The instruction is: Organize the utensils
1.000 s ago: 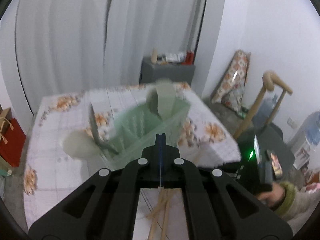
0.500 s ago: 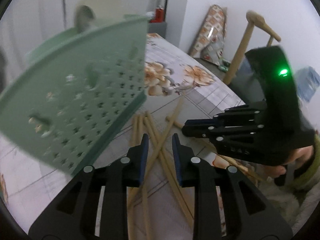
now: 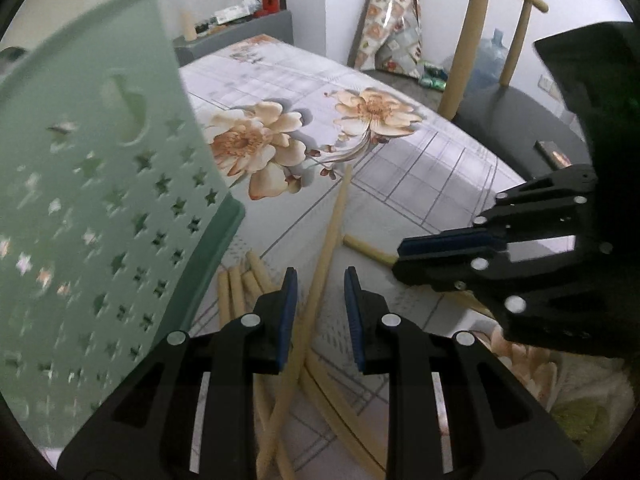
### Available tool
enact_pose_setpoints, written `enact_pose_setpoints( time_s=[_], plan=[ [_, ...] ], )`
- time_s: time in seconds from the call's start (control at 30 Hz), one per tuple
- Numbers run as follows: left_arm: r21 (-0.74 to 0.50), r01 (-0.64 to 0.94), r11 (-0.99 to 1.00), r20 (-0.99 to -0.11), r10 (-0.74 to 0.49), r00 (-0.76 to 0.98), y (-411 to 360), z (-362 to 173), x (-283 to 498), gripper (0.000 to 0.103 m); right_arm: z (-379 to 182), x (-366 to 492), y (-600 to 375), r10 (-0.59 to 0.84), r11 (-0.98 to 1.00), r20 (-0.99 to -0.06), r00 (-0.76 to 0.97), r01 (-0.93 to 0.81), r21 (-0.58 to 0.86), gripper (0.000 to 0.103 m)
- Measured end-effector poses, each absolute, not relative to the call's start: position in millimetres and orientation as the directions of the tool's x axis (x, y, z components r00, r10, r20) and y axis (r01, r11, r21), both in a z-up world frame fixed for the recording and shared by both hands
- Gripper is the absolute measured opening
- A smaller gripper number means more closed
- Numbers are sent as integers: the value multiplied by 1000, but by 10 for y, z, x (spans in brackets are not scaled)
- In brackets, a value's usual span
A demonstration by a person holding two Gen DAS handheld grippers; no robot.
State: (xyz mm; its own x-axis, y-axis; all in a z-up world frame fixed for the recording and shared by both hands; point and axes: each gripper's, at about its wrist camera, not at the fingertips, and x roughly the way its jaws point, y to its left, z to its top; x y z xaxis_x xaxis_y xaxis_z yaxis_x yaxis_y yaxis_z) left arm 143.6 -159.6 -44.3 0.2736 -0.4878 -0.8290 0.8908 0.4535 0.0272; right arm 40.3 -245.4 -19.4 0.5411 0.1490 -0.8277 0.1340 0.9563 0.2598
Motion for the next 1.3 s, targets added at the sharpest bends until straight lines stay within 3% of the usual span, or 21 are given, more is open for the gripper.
enact_pose_setpoints(
  time_s=[0.13,0.3,0.6,0.9,1.1,1.3],
  plan=[
    [30,900,434,-840,-477,258,-1704,-415,1510,22,-193,393,-2468,157,954,-825,544,132,268,7],
    [33,895,444,-852,-455,257,-1765,-388,1563,6,-193,391,-2485,167,950,-819,548,133,283,7],
    [-32,855,518,-813,-511,280,-1502,-142,1588,5,-201,375,-2466,160,951,-815,557,134,278,7],
    [-171,773,611,-625,-674,394,-611,786,1386,5,-208,391,-2453,143,957,-815,561,133,259,7],
    [-210,740,638,-520,-715,468,-202,1145,1233,5,-208,409,-2460,137,960,-817,560,128,249,7],
    [-231,702,673,-336,-733,592,160,1661,1133,5,-208,412,-2452,134,961,-817,561,128,245,7]
  ],
)
